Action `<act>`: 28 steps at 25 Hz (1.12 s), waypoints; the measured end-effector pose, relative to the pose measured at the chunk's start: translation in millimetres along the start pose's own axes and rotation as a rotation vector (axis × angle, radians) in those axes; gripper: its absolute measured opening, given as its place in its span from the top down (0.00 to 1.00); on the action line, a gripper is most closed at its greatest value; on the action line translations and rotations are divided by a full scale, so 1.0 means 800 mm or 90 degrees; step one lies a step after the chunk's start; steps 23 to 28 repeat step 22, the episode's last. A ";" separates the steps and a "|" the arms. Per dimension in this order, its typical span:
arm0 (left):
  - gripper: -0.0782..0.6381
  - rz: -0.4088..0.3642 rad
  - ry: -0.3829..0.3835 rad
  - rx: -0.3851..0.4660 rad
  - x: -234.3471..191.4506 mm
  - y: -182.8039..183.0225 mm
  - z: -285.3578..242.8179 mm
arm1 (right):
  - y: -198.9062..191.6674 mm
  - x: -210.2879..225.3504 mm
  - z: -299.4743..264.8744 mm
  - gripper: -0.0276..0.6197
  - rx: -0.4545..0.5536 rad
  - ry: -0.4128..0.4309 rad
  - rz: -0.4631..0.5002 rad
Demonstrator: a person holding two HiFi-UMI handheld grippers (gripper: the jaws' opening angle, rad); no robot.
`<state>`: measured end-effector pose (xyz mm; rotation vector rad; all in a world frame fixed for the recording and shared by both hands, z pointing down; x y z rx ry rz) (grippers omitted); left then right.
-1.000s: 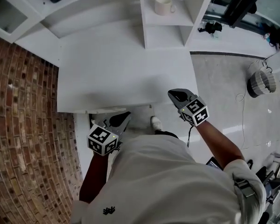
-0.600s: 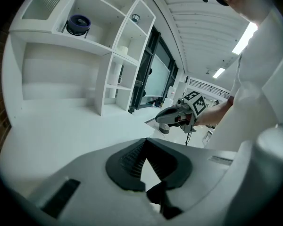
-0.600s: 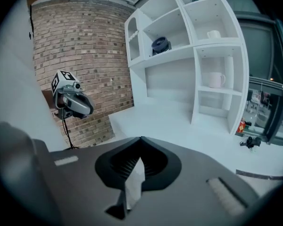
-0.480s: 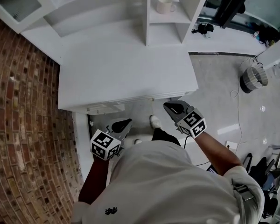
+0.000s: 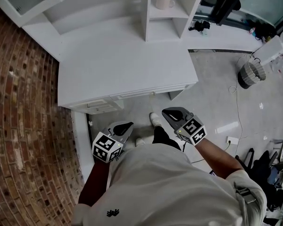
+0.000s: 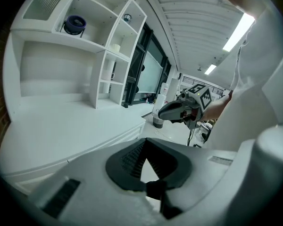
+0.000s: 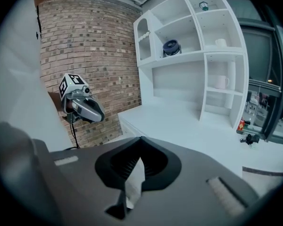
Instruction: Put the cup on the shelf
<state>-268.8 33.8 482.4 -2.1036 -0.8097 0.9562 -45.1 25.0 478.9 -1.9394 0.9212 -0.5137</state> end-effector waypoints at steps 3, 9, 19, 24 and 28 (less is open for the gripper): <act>0.88 0.002 -0.006 0.007 0.007 -0.007 0.006 | 0.001 -0.015 0.003 0.94 -0.002 0.002 0.007; 0.88 -0.001 -0.010 0.020 0.017 -0.014 0.016 | 0.004 -0.030 0.010 0.94 -0.001 0.005 0.018; 0.88 0.013 -0.033 0.056 0.039 -0.016 0.038 | 0.013 -0.056 0.014 0.94 0.008 0.019 0.039; 0.88 0.016 -0.043 0.063 0.047 -0.016 0.042 | 0.013 -0.064 0.013 0.94 0.006 0.021 0.037; 0.88 0.016 -0.043 0.063 0.047 -0.016 0.042 | 0.013 -0.064 0.013 0.94 0.006 0.021 0.037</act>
Point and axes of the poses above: the fingertips, and each gripper's own axes: z backward along the fingers, x to its right, y out of its top, the point moved 7 cm from there along z, backward along the fingers, and after that the axes turned 7 degrees about z, right-handed, at the moved point
